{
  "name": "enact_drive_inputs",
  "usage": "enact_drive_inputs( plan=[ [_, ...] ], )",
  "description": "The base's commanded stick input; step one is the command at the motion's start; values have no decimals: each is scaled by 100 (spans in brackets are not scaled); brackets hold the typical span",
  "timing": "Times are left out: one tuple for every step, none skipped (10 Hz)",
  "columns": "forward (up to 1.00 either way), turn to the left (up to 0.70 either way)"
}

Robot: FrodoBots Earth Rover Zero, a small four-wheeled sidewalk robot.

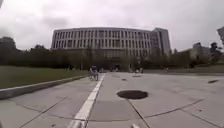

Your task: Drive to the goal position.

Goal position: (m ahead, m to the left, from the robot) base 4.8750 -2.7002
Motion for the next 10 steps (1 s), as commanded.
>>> enact_drive_inputs(
  plan=[
    [70,13],
    [70,2],
    [70,0],
    [70,0],
    [70,0],
    [70,0],
    [70,0],
    [70,0],
    [70,0],
    [70,0]
  ],
)
